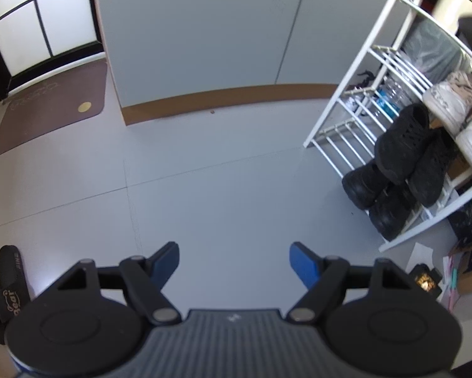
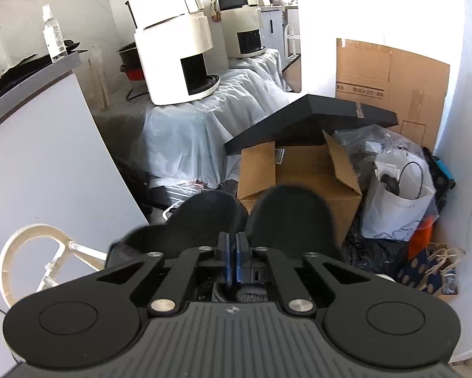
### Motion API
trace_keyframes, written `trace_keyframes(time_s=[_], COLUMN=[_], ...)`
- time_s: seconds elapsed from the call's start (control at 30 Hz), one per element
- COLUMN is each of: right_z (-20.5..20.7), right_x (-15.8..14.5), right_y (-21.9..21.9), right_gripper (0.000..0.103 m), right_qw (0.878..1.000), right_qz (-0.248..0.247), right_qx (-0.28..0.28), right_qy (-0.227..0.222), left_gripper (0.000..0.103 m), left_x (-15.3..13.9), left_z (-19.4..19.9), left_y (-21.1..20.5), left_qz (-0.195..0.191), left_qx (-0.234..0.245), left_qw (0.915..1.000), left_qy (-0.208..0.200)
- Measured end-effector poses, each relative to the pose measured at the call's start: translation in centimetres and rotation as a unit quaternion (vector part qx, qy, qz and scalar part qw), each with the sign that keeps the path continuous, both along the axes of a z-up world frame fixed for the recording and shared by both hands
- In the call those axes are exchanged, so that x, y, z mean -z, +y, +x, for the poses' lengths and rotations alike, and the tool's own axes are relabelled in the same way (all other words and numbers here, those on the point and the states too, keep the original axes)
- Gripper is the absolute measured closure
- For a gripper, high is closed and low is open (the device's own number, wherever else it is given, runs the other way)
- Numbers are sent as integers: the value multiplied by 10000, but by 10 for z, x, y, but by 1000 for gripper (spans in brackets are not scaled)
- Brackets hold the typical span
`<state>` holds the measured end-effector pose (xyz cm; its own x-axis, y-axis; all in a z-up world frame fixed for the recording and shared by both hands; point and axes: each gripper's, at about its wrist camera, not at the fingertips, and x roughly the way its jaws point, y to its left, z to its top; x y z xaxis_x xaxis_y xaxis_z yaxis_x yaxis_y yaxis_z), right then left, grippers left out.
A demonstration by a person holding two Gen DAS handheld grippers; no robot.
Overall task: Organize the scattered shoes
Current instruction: 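Push the black clogs onto the rack's top shelf with the right gripper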
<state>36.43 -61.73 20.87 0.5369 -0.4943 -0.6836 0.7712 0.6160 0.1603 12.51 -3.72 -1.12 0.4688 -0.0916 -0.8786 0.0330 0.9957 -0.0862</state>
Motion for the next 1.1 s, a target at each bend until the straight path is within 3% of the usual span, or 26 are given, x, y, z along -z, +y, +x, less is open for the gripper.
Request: trace_keyframes(time_s=[0.27, 0.33, 0.4, 0.47, 1.1], right_z=[-7, -12, -17, -23, -111], right_x=[-1, -10, -19, -28, -65], right_y=[-12, -12, -10, -8, 29], right_gripper=[98, 89, 73, 67, 42], right_qw=[9991, 9980, 9974, 9972, 9982], right_qz=[-70, -101, -145, -152, 240], right_qx=[-310, -426, -455, -427, -514], right_qy=[-267, -452, -546, -592, -193], left_gripper=[24, 24, 24, 24, 23], left_x=[2, 0, -3, -5, -42], left_z=[0, -2, -4, -7, -45], left_y=[-2, -2, 0, 0, 6], left_qz=[2, -20, -63, -105, -567], left_qx=[17, 14, 29, 56, 281], left_qw=[10000, 10000, 10000, 9999, 9961], left_qy=[-3, -33, -69, -92, -620])
